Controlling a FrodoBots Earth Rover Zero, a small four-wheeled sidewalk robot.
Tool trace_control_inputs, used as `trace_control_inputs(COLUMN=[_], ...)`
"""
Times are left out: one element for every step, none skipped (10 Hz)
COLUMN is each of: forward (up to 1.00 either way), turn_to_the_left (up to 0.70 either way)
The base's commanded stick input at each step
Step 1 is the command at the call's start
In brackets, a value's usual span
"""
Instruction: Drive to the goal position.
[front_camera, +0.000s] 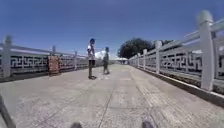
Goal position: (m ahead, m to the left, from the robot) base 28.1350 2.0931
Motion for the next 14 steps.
trace_control_inputs(forward=[0.45, 0.45, 0.45, 0.45, 0.45, 0.45, 0.45, 0.45, 0.45, 0.45, 0.45, 0.45, 0.45, 0.45], turn_to_the_left=[0.0, 0.0, 0.0, 0.0, 0.0, 0.0, 0.0, 0.0, 0.0, 0.0, 0.0, 0.0, 0.0, 0.0])
